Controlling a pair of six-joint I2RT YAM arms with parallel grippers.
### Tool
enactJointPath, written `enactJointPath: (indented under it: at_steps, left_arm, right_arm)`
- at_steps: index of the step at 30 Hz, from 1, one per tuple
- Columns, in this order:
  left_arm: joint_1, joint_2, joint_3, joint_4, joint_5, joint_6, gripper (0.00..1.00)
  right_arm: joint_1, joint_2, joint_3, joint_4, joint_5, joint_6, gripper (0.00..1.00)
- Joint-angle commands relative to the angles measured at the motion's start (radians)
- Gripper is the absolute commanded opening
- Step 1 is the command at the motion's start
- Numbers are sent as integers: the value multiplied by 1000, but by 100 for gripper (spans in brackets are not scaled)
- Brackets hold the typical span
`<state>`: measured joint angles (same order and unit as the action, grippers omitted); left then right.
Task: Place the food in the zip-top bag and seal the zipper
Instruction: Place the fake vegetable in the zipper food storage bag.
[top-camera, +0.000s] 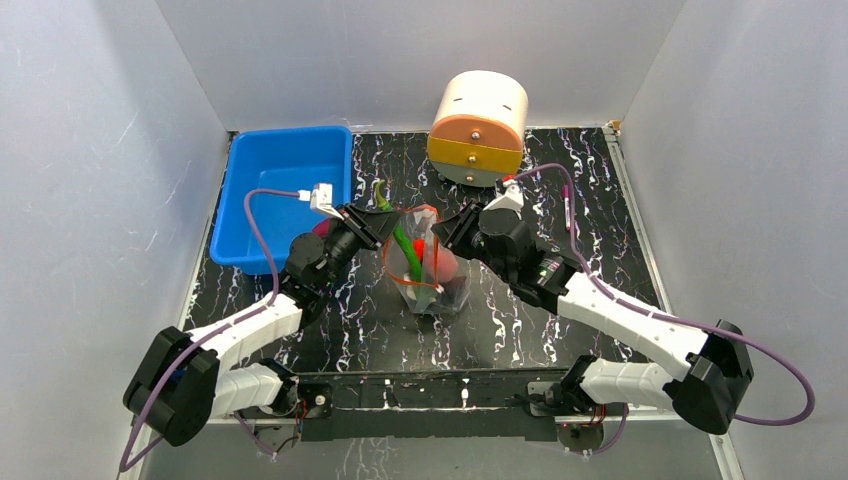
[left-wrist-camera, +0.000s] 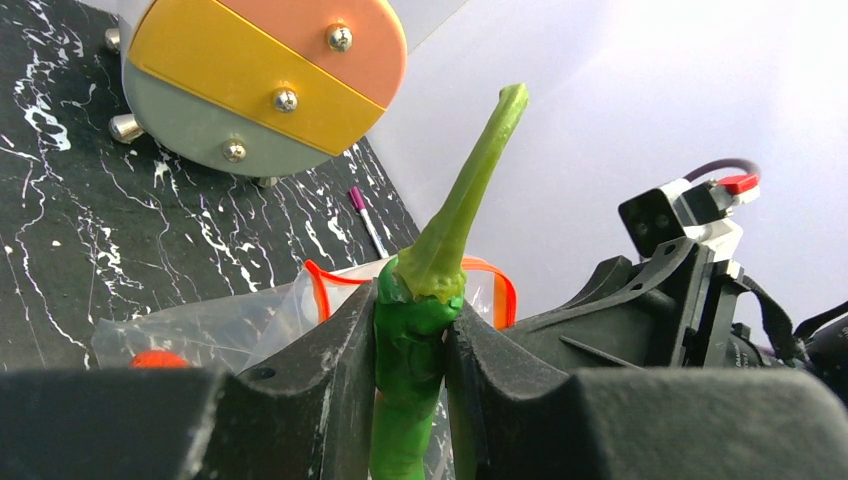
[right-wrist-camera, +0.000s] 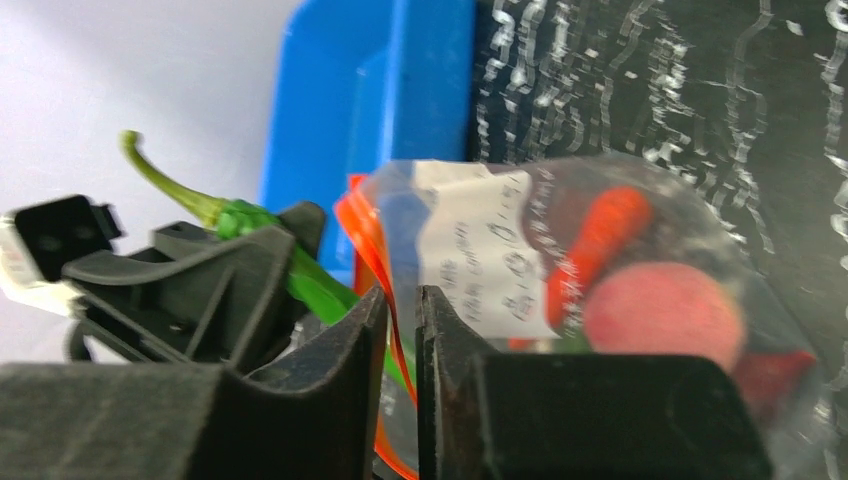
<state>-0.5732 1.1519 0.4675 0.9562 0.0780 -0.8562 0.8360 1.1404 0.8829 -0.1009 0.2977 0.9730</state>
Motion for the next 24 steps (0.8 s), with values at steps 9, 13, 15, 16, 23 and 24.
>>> enactJointPath:
  at_steps: [9, 13, 15, 16, 23, 24]
  left_arm:
    - [-41, 30, 56, 48, 14, 6, 0]
    - [-55, 31, 67, 40, 7, 24, 0]
    - [-59, 35, 69, 36, 3, 30, 0]
    - [-62, 37, 70, 38, 2, 31, 0]
    - [-71, 42, 74, 52, -7, 42, 0]
    - [-71, 38, 82, 47, -7, 50, 0]
  right_arm:
    - [22, 64, 193, -375, -105, -171, 31]
    - [35, 48, 153, -334, -140, -154, 30]
    - [43, 39, 149, -320, -136, -152, 29]
    - [45, 37, 151, -321, -132, -150, 27]
    - [49, 25, 165, -348, -120, -150, 0]
    - [50, 19, 165, -349, -107, -145, 0]
